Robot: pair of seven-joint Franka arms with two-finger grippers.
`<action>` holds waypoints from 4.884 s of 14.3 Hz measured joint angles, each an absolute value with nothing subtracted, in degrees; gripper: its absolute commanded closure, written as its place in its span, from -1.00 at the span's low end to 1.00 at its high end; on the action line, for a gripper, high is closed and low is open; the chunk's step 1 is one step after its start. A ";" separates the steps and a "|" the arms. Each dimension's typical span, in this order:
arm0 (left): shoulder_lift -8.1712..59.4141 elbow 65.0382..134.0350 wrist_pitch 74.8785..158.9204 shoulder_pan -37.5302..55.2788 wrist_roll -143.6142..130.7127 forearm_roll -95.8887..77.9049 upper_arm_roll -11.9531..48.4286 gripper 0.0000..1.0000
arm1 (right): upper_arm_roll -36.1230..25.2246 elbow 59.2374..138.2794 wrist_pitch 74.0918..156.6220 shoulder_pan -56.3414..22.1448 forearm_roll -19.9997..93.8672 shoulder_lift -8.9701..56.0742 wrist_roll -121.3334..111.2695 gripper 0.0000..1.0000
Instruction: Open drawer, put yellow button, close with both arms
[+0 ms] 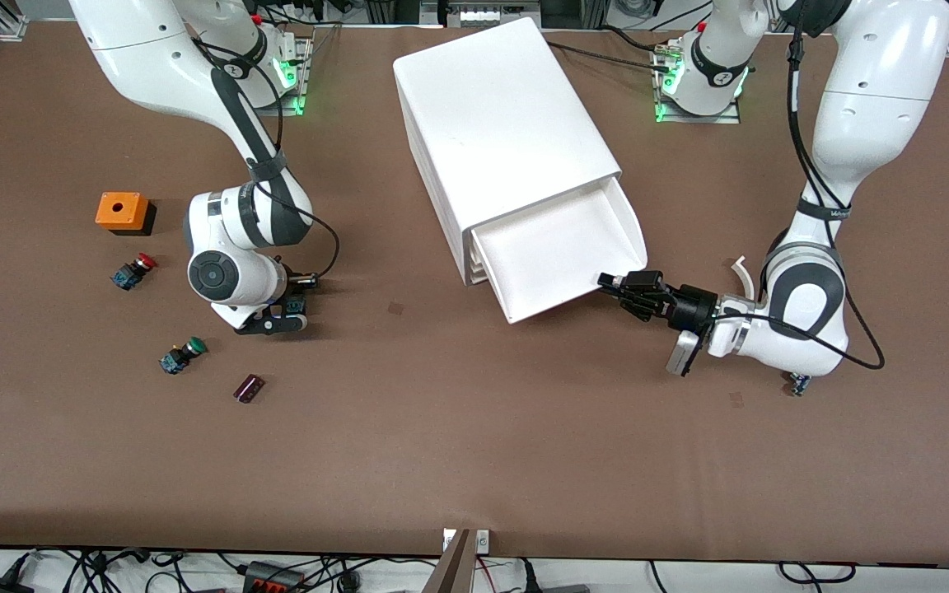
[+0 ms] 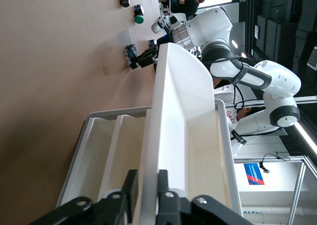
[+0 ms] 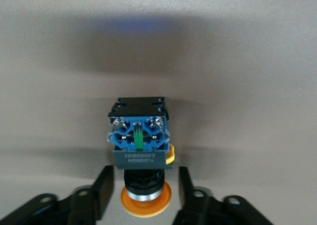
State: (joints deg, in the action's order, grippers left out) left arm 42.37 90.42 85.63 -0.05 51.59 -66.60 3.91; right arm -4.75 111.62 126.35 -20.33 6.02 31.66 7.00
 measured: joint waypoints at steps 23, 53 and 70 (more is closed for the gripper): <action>26.62 71.78 86.76 6.08 -8.25 1.26 3.55 -1.00 | -4.47 73.06 96.47 -24.78 18.51 25.68 46.74 1.00; -1.59 97.59 95.55 1.38 -9.92 1.06 4.73 -1.00 | -4.40 61.97 127.20 -50.29 25.03 43.57 109.62 1.00; -1.59 97.57 95.42 1.39 -9.97 1.06 4.73 -1.00 | -4.75 57.22 127.41 -50.22 25.04 46.83 115.74 -1.00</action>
